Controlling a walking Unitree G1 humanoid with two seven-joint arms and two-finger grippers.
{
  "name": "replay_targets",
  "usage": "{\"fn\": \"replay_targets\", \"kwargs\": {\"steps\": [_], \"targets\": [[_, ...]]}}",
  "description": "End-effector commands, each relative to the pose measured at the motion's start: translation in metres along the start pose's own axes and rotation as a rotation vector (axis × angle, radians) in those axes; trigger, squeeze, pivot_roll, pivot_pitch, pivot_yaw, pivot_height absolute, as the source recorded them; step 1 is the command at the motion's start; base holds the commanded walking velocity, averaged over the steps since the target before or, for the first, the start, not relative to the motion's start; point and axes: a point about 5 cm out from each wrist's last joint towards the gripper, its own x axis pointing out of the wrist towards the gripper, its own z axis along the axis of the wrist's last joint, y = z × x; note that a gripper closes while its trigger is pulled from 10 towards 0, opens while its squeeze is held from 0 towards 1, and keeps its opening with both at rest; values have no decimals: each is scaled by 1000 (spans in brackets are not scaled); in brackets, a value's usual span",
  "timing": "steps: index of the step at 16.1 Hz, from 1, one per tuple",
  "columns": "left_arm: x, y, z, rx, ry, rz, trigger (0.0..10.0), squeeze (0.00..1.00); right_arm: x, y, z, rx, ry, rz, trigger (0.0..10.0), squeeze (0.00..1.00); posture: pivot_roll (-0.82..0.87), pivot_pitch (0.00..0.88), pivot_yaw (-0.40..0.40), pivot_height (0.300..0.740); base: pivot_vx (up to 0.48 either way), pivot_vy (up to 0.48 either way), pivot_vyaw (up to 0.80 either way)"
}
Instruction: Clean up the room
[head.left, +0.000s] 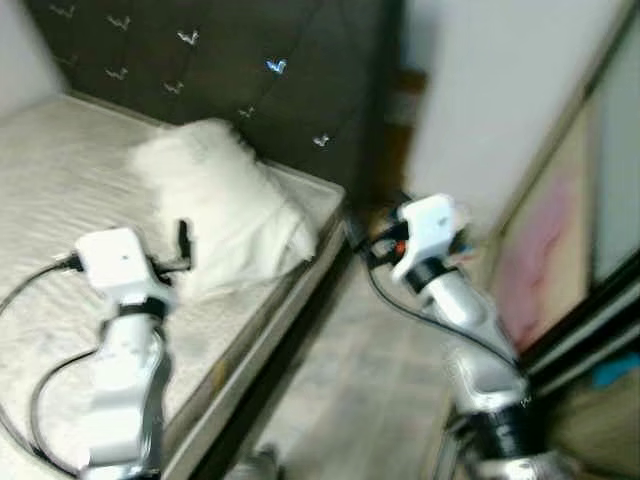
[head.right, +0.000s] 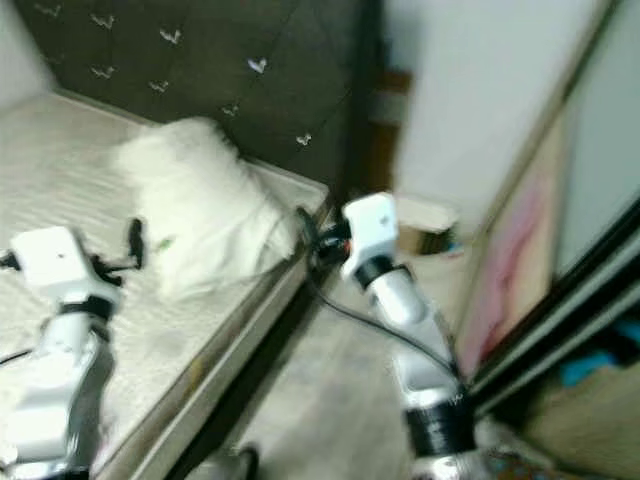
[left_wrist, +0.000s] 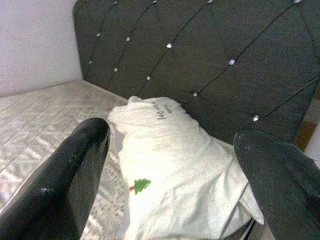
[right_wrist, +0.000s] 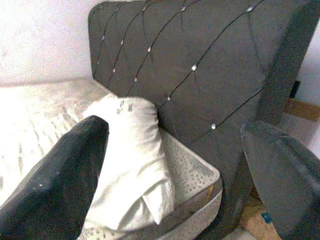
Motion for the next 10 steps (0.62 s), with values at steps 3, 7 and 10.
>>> {"fn": "replay_targets", "kwargs": {"steps": [3, 7, 10], "targets": [[-2, 6, -3, 18, 12, 26, 10000, 0, 2, 1, 0, 8, -3, 1, 10000, 0, 106, 32, -39, 740, 0, 0, 800], [-2, 8, -4, 10, 13, 50, 10000, 0, 3, 0, -1, 4, -6, 0, 10000, 0, 105, 23, -39, 740, 0, 0, 800], [-2, 5, -3, 20, 3, 29, 10000, 0, 3, 1, -1, 6, -6, 3, 10000, 0, 104, 17, -39, 740, 0, 0, 800]]}}
